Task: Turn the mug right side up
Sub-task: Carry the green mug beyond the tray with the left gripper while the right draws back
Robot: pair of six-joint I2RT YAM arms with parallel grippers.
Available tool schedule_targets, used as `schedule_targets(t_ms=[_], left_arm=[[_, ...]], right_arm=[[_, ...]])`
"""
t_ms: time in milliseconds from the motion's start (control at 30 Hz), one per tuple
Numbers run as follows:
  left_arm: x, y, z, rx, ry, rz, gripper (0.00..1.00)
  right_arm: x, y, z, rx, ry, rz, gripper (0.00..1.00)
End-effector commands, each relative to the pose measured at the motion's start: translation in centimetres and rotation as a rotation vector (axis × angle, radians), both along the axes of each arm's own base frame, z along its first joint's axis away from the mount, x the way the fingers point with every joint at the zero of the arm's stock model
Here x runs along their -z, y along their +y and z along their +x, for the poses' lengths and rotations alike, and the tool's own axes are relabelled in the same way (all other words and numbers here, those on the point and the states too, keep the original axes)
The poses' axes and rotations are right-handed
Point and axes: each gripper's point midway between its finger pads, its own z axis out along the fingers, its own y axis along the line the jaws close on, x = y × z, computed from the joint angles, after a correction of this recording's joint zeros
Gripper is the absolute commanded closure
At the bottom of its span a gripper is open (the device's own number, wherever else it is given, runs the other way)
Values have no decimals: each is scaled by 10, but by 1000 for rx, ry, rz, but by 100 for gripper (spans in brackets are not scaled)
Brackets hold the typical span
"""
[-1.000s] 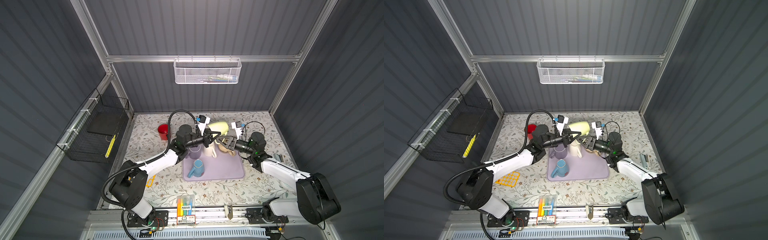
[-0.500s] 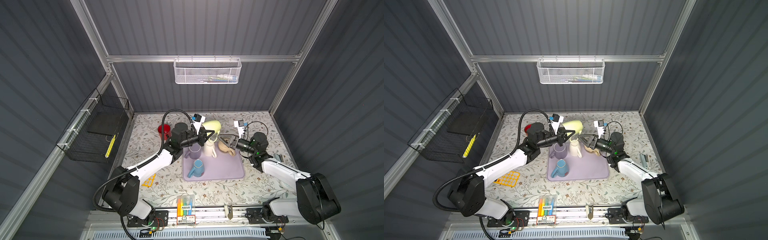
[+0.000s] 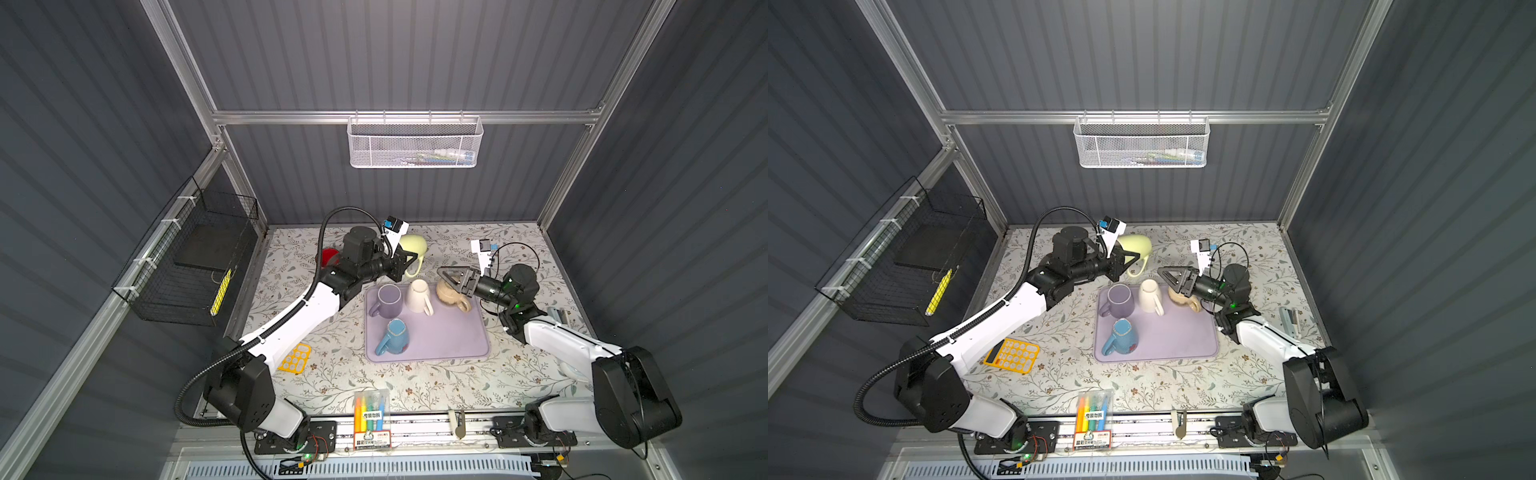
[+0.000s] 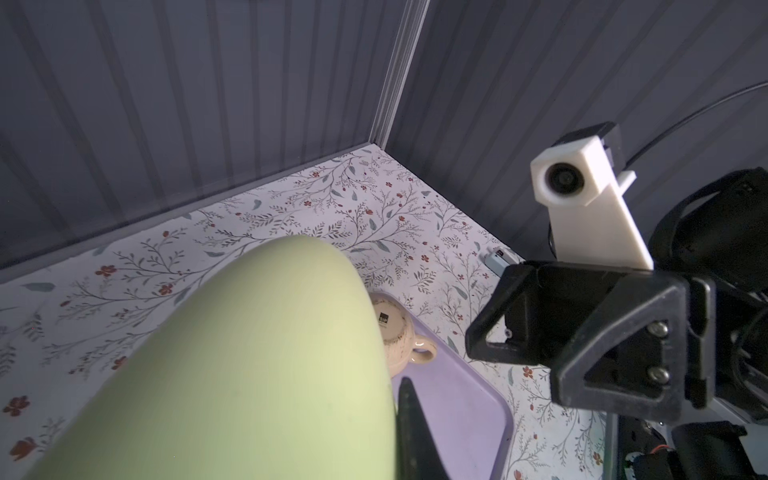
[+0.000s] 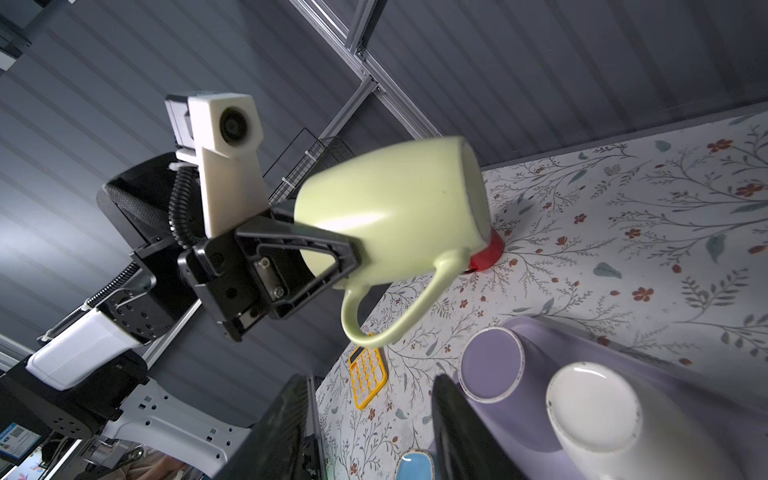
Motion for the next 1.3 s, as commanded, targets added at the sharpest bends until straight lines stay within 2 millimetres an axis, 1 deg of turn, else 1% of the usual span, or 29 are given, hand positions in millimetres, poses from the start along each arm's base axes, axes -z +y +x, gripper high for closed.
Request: schedule_targets(t_ms=[0,33,167,433,667,967,1067,1267], left_arm=[[-9,13,13,-39,-51,98,100],[-20,15,17,-52,-70,108,100],[-19,33,28,-99,-57,183,100],[-20,60,47,-168,-44,325,100],[-17,72,63,-199,-6,402,100],[-13,94,103,-275,35,433,100],[-11,98,114,-278,50,451,100],[-13,104,132,-284,54,480,100]], right_arm=[[0,-1,-1,-11,-11,6,49],[3,-2,0,-7,-5,5,49],[7,-3,-1,-5,8,5,49],[15,-5,-1,-2,24,-2,49],[22,-6,-2,0,38,2,49],[26,-7,-4,2,44,3,49],[29,-7,-5,6,51,1,48],[35,-8,-6,11,66,-6,48]])
